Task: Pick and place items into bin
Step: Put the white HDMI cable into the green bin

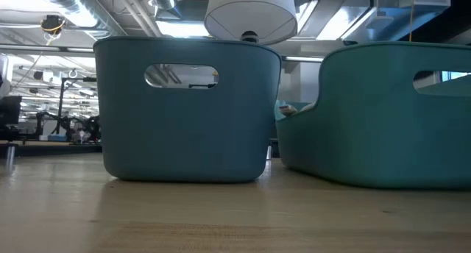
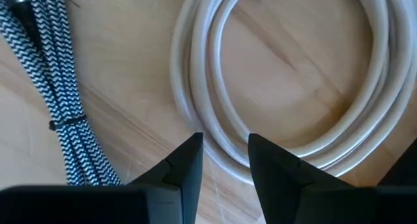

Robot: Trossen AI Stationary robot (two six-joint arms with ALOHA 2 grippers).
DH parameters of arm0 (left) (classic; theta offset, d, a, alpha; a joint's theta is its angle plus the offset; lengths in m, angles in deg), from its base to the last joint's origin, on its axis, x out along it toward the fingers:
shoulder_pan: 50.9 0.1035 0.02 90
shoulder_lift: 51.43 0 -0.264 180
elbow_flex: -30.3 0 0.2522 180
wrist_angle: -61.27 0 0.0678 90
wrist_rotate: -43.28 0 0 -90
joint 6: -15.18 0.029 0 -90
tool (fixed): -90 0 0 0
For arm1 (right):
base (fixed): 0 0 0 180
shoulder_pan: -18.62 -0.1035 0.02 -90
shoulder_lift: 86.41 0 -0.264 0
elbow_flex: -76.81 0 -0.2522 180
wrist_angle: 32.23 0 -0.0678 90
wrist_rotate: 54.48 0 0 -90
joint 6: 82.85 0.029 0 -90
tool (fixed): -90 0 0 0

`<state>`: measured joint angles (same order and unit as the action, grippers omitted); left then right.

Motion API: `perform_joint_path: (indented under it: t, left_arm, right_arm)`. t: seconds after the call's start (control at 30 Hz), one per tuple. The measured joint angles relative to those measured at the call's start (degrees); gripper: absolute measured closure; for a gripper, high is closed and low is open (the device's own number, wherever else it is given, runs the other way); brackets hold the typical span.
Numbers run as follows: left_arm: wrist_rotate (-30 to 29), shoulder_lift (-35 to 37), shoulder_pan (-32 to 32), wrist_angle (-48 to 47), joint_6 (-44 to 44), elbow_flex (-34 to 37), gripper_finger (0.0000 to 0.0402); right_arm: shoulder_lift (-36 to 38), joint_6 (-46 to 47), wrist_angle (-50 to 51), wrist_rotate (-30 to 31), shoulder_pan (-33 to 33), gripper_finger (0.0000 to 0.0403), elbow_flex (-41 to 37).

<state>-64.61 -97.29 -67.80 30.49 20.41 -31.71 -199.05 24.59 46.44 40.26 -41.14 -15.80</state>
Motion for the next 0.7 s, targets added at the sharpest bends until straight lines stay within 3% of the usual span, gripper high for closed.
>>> perform_joint_path:
  t: [0.33, 0.7]
  left_arm:
    - [0.02, 0.0, 0.02, 0.0, 0.0, 0.0, 0.0197]
    - [0.0, 0.0, 0.0, 0.02, 0.02, 0.0, 0.0197]
  right_arm:
    - [-0.17, -0.13, -3.39, 0.15, 0.0, 0.0261, 0.0]
    - [-0.17, -8.91, -1.82, -3.04, 3.57, 0.0135, 0.0]
